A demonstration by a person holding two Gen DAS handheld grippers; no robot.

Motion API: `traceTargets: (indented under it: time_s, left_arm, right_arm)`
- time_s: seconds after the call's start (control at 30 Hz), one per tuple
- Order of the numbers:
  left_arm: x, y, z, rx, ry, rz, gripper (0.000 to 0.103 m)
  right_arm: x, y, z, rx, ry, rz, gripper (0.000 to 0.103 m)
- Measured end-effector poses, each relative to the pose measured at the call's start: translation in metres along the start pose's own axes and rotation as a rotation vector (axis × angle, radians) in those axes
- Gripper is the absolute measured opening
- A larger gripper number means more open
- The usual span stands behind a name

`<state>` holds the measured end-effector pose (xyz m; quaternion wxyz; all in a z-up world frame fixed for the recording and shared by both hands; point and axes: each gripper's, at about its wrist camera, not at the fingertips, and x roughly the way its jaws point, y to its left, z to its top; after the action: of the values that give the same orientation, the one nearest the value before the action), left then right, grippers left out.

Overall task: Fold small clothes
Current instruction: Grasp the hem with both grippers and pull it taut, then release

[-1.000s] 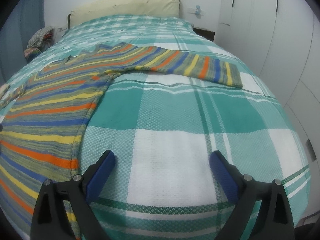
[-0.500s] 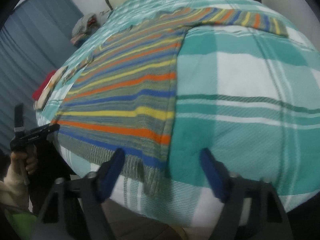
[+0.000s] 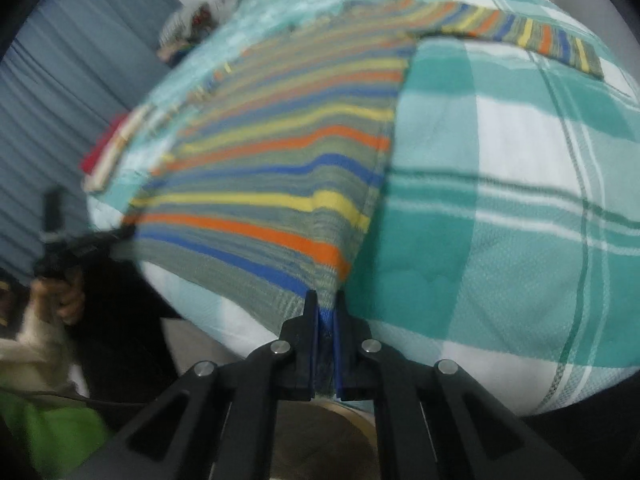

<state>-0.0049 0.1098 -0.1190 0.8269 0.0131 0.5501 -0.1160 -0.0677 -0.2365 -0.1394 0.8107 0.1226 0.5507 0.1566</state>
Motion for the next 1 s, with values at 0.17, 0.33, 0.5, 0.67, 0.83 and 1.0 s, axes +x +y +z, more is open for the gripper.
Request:
traceTargets:
  time_s: [0.17,0.33,0.5,0.67,0.83,1.0]
  left_arm:
    - [0.005,0.001,0.002,-0.009,0.017,0.009,0.006]
    - [-0.014,0.014,-0.002,-0.038,-0.006,0.008,0.037]
    - [-0.066,0.031,0.001,-0.065,-0.164,0.046,0.05]
    - [-0.07,0.006,0.033,-0.023,-0.266,-0.072,0.048]
    - [0.017,-0.018,0.05,-0.007,-0.086,-0.07,0.004]
    - [0.011,0.0,0.025,-0.055,-0.03,-0.024,0.003]
  right_arm:
    - [0.018,-0.009,-0.004,0.039,0.029,-0.018,0.005]
    - [0.009,0.002,-0.005,-0.039,0.038,-0.097,0.018]
    - [-0.033,-0.004,-0.004,-0.087,-0.04,-0.198,0.033]
    - [-0.054,0.019,0.027,-0.169,-0.155,-0.154,0.033]
    - [-0.007,0.051,0.052,-0.246,-0.144,-0.029,0.033]
    - [0.028,0.022,0.019,-0.151,-0.016,-0.063,0.027]
